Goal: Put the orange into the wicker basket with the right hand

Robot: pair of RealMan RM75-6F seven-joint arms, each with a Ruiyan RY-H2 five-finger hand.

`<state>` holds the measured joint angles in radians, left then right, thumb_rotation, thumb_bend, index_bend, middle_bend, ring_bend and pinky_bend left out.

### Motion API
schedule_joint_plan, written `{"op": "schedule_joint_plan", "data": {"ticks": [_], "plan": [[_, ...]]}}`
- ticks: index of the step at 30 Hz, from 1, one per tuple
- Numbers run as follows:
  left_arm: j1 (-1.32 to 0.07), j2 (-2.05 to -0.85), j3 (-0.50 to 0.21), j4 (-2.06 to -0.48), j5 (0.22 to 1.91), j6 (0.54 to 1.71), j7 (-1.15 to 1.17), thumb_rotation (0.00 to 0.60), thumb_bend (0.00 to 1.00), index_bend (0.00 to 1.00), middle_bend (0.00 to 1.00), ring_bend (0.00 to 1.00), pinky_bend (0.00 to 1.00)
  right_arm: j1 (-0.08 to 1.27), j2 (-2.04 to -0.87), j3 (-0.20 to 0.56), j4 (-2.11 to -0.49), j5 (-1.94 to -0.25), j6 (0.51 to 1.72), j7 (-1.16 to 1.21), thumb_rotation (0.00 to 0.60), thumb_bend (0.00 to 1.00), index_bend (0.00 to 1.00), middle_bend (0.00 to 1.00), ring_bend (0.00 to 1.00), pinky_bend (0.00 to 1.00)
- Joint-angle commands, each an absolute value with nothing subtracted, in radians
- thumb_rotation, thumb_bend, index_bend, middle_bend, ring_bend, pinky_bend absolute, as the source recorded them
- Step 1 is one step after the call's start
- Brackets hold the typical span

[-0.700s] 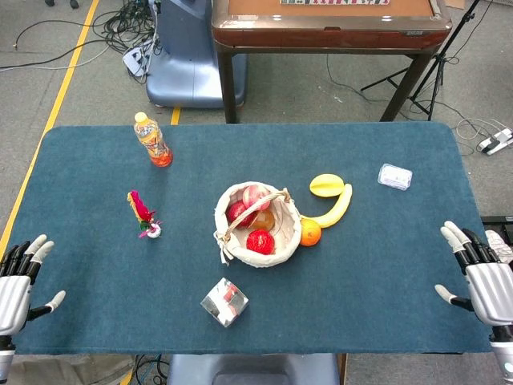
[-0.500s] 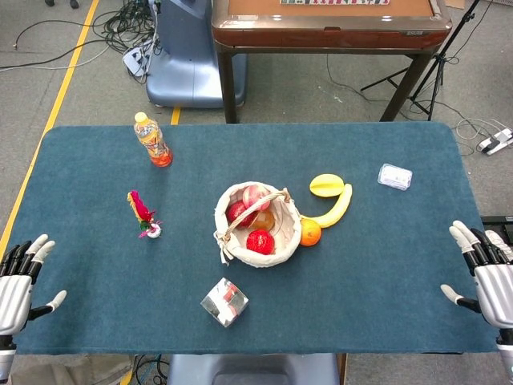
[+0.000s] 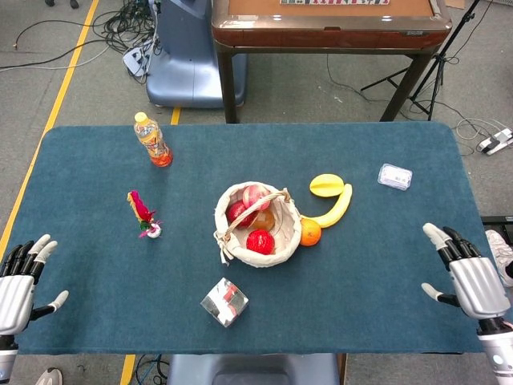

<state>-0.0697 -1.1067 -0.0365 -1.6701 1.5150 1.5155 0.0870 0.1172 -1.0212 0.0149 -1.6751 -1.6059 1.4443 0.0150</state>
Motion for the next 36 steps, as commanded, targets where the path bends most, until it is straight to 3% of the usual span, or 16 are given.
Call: {"op": "schedule_joint_plan", "data": {"ticks": [1, 8, 15, 36], "plan": [[-0.068, -1.107, -0.036, -1.670, 1.515, 1.518, 0.087, 0.600, 0.22, 0.13, 0.04, 0.02, 0.02, 0.178, -1.022, 0.027, -1.712, -1.611, 1.361, -0.007, 0.600, 0.08, 0.08, 0.17, 0.09, 0.24], [-0.064, -1.105, -0.033, -1.671, 1.522, 1.526, 0.083, 0.600, 0.22, 0.13, 0.04, 0.02, 0.02, 0.314, -1.049, 0.069, -1.752, -1.530, 1.144, 0.017, 0.600, 0.09, 0.16, 0.20, 0.09, 0.25], [-0.054, -1.101, -0.032, -1.672, 1.521, 1.538, 0.077, 0.600, 0.22, 0.13, 0.04, 0.02, 0.02, 0.435, -1.117, 0.116, -1.722, -1.417, 0.969, 0.009, 0.600, 0.09, 0.18, 0.22, 0.09, 0.25], [-0.034, -1.092, -0.027, -1.673, 1.517, 1.556, 0.073, 0.600, 0.22, 0.13, 0.04, 0.02, 0.02, 0.625, -1.385, 0.189, -1.515, -1.134, 0.811, -0.105, 0.600, 0.09, 0.18, 0.22, 0.09, 0.25]]}}
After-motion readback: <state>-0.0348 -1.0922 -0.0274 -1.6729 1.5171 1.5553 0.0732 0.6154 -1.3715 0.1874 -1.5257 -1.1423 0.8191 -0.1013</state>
